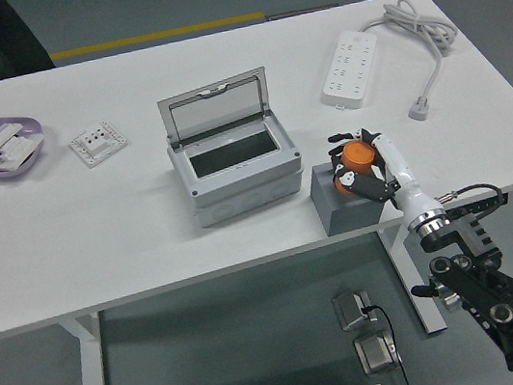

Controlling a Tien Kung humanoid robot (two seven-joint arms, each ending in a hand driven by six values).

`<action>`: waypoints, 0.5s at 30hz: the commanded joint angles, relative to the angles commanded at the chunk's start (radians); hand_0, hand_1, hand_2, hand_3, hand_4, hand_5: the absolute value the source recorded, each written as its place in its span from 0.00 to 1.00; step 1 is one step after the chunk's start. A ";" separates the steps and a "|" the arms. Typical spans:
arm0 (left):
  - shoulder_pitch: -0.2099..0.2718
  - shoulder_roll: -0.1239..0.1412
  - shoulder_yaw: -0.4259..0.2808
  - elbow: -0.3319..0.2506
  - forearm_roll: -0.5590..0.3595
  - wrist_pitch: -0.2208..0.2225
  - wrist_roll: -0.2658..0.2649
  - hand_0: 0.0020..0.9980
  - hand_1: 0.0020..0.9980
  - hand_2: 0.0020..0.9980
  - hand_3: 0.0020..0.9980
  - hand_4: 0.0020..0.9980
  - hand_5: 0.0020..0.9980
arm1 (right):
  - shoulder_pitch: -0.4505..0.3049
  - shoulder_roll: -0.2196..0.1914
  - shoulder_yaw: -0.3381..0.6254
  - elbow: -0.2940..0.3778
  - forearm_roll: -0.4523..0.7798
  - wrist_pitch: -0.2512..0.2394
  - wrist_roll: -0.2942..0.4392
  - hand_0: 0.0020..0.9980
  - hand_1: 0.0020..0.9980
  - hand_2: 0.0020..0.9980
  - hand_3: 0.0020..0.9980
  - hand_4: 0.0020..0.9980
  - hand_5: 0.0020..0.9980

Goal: Pick up the cylinder from the cube,place it in the box,flap close box

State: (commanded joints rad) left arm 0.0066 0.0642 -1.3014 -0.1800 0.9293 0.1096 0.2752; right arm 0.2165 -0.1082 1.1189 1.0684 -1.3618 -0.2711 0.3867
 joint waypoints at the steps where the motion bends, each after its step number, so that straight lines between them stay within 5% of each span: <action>1: 0.000 0.000 0.000 0.000 0.000 0.000 0.000 0.64 0.59 0.53 0.61 0.59 0.16 | 0.000 0.000 -0.001 0.000 0.002 -0.002 0.000 0.55 0.53 0.55 0.63 0.38 0.00; 7: 0.000 0.000 0.000 0.000 0.001 0.000 -0.002 0.64 0.59 0.53 0.61 0.59 0.16 | 0.006 -0.002 -0.006 0.009 -0.006 -0.021 -0.014 0.51 0.51 0.54 0.61 0.33 0.00; 8: 0.000 0.000 0.000 0.000 0.001 0.000 -0.002 0.65 0.59 0.53 0.61 0.59 0.17 | 0.008 -0.002 -0.008 0.011 -0.009 -0.023 -0.017 0.52 0.50 0.51 0.56 0.05 0.00; 15: -0.002 0.000 -0.003 0.000 0.004 0.000 -0.004 0.64 0.59 0.53 0.61 0.59 0.17 | 0.035 -0.008 -0.016 0.027 -0.029 -0.040 -0.034 0.48 0.47 0.50 0.51 0.00 0.00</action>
State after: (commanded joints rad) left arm 0.0045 0.0644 -1.3046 -0.1800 0.9330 0.1093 0.2713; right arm 0.2516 -0.1161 1.1024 1.0951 -1.3909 -0.3108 0.3531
